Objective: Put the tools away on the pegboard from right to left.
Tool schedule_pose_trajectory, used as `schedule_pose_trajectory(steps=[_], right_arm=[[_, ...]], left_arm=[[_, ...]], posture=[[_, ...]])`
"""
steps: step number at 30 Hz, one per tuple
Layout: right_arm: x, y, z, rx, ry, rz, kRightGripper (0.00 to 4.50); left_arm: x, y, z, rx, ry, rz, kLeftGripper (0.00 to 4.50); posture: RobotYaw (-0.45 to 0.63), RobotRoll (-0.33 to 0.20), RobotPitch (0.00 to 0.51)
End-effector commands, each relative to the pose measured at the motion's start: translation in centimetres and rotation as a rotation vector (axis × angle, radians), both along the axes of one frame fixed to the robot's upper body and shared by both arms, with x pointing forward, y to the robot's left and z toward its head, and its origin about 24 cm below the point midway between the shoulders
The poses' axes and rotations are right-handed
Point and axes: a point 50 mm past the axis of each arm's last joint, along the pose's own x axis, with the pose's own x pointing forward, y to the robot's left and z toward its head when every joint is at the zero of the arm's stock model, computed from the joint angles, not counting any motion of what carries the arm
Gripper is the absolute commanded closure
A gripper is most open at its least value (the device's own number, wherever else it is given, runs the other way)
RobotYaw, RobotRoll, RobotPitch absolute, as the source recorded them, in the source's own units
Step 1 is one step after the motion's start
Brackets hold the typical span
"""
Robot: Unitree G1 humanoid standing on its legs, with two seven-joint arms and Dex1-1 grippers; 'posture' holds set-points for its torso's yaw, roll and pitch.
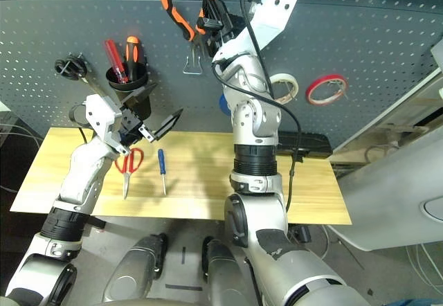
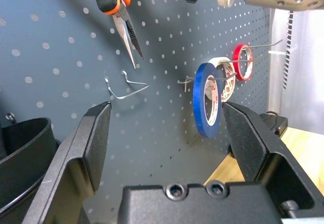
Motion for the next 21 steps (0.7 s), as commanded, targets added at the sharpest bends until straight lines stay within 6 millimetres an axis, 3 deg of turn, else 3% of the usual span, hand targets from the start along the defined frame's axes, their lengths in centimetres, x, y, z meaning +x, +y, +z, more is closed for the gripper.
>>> schedule_pose_trajectory(steps=[1,21], right_arm=[[0.2,0.4,0.4,0.011,-0.036,-0.013,4.24],[1.5,1.3,-3.4,0.030,0.049,-0.034,4.24]], left_arm=[[-0.2,-0.3,0.2,0.012,-0.007,-0.010,0.00],[-0.5,-0.1,0.0,0.028,0.005,-0.001,0.00]], posture=[[0.19,0.000,0.213],[0.21,0.000,0.239]])
